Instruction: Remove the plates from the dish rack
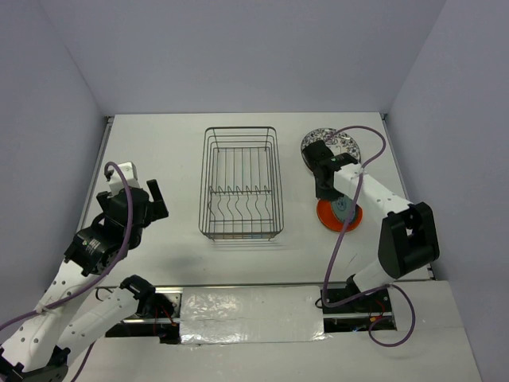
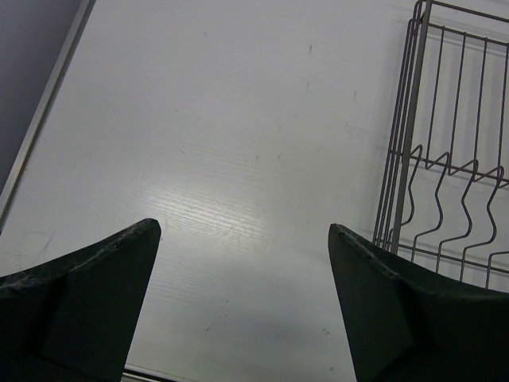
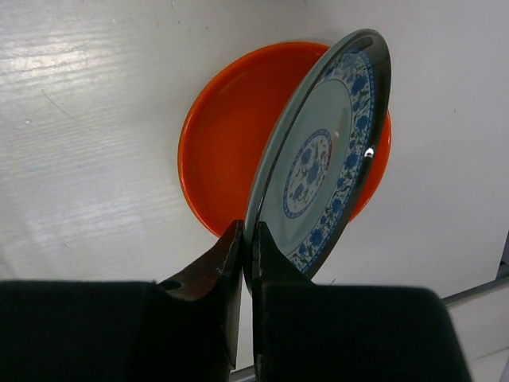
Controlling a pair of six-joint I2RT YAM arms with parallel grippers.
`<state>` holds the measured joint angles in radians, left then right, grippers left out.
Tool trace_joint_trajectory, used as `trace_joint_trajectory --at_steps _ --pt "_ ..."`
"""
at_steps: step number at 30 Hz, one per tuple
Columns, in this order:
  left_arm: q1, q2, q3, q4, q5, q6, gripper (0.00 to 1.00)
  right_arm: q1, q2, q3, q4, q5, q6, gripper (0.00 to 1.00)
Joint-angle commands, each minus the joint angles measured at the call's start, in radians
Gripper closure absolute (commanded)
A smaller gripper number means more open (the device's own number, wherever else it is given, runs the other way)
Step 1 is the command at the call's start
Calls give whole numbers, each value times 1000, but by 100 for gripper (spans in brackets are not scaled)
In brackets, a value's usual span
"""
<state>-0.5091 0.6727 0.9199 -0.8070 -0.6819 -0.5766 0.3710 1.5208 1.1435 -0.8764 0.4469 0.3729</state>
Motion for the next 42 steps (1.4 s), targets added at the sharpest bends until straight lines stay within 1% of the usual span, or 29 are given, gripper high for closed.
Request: trace_joint_trajectory --at_steps 1,3,4,5,6,8,9,15,16,17,18,19,20,22,23,24,25,26,28,29,30,33,36,37,42 --pt "4 2 4 32 2 17 1 0 -4 13 68 7 9 88" --pt "4 1 4 35 4 18 0 0 4 13 70 1 8 79" --pt "4 1 4 34 4 18 0 0 4 13 68 1 11 73" --pt "4 1 4 34 4 17 0 2 3 13 67 0 14 57" --pt "3 2 4 34 4 17 0 2 -4 9 70 -13 17 49" --pt "3 2 4 34 4 17 0 2 -20 4 77 -31 15 38" --pt "3 2 4 34 2 17 0 2 -39 4 77 -43 15 35" --pt "4 7 5 29 -5 12 1 5 -129 48 27 -57 14 26" --pt "4 8 7 28 -13 11 0 5 -173 53 21 -74 9 25" --pt "4 10 8 19 -24 0 0 5 -197 65 14 -80 8 20" --pt "4 11 14 8 -42 -9 0 5 -226 68 13 -91 4 20" --pt "3 19 20 -4 -65 -23 0 5 -259 70 23 -121 -2 19" --pt "12 24 28 -24 -117 -60 1 6 -337 64 37 -144 -23 19" --pt "30 25 48 -83 -160 -97 0 5 -427 47 88 -180 -45 18" --pt "55 21 51 -89 -174 -107 1 5 -517 32 97 -172 -55 18" --pt "67 4 53 -84 -173 -106 1 5 -562 25 108 -160 -60 3" --pt "78 -5 51 -78 -168 -94 0 5 -601 19 106 -155 -72 0" --pt "93 -15 47 -71 -163 -89 0 3 -666 22 97 -145 -92 0" --pt "99 -33 45 -55 -151 -72 0 5 -712 50 28 -113 -91 0" --pt "98 -36 46 -55 -143 -71 0 3 -744 64 2 -70 -86 0" --pt "98 -39 46 -57 -140 -69 1 5 -758 74 -53 -53 -83 0" --pt "98 -57 45 -52 -131 -63 1 5 -807 101 -142 -4 -65 0" --pt "99 -106 31 -34 -113 -57 0 5 -846 94 -200 29 -51 0" --pt "98 -133 22 -18 -107 -46 0 5 -876 73 -211 36 -52 0" --pt "99 -165 14 6 -79 -26 1 5 -991 10 -214 29 -55 0"
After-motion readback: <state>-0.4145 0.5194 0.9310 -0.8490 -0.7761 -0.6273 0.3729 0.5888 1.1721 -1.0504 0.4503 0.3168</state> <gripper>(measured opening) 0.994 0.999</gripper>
